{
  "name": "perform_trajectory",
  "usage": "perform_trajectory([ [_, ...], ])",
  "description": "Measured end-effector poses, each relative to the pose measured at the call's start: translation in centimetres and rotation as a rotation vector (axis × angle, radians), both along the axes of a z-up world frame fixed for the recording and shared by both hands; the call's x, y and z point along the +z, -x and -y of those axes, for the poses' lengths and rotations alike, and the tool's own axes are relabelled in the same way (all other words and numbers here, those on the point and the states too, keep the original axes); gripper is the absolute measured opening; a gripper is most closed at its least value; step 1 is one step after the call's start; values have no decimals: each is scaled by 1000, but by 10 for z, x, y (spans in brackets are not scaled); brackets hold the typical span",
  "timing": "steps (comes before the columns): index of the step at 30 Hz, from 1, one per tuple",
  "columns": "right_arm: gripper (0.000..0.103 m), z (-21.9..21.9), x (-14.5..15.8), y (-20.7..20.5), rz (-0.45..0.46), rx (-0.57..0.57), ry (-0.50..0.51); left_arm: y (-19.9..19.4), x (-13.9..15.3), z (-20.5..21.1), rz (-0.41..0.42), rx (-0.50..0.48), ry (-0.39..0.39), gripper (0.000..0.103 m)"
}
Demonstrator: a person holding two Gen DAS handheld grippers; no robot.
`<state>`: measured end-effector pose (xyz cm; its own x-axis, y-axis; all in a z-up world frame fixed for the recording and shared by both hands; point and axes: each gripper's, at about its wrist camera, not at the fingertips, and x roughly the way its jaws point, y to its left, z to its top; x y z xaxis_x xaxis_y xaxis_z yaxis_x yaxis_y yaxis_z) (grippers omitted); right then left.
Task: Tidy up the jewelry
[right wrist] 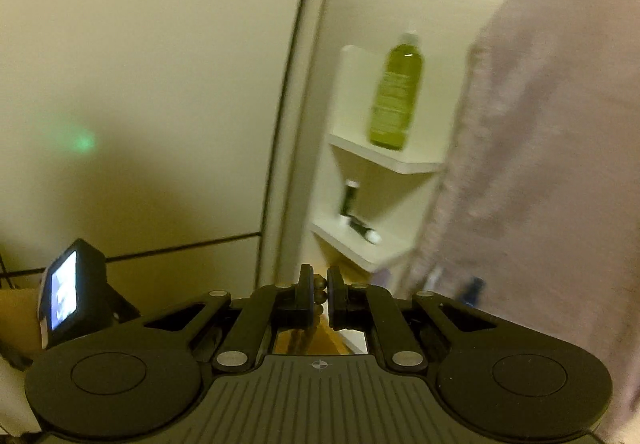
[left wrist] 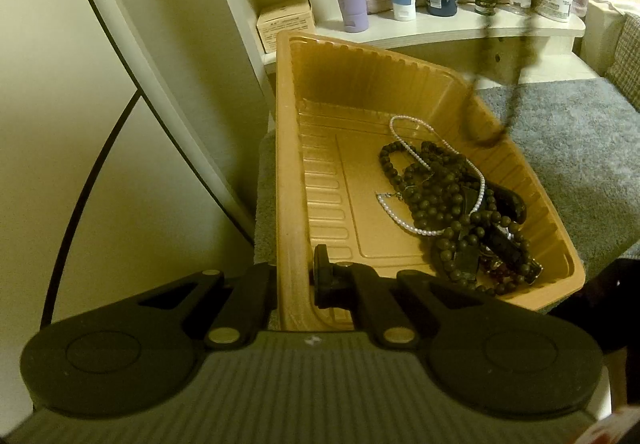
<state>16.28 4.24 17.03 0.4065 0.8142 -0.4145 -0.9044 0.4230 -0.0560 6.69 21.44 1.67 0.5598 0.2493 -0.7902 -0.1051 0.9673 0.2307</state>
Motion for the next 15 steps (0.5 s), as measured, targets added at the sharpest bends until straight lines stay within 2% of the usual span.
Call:
perform_trajectory([
  [3, 6, -23, -14, -7, -15, 7, 29, 0, -1, -2, 1, 3, 5, 2],
  [8, 6, -48, -43, -22, -95, 20, 86, 0, -1, -3, -1, 2, 7, 2],
  [15, 6, -56, -80, -23, -186, 54, 163, 0, -1, -4, -1, 6, 11, 2],
])
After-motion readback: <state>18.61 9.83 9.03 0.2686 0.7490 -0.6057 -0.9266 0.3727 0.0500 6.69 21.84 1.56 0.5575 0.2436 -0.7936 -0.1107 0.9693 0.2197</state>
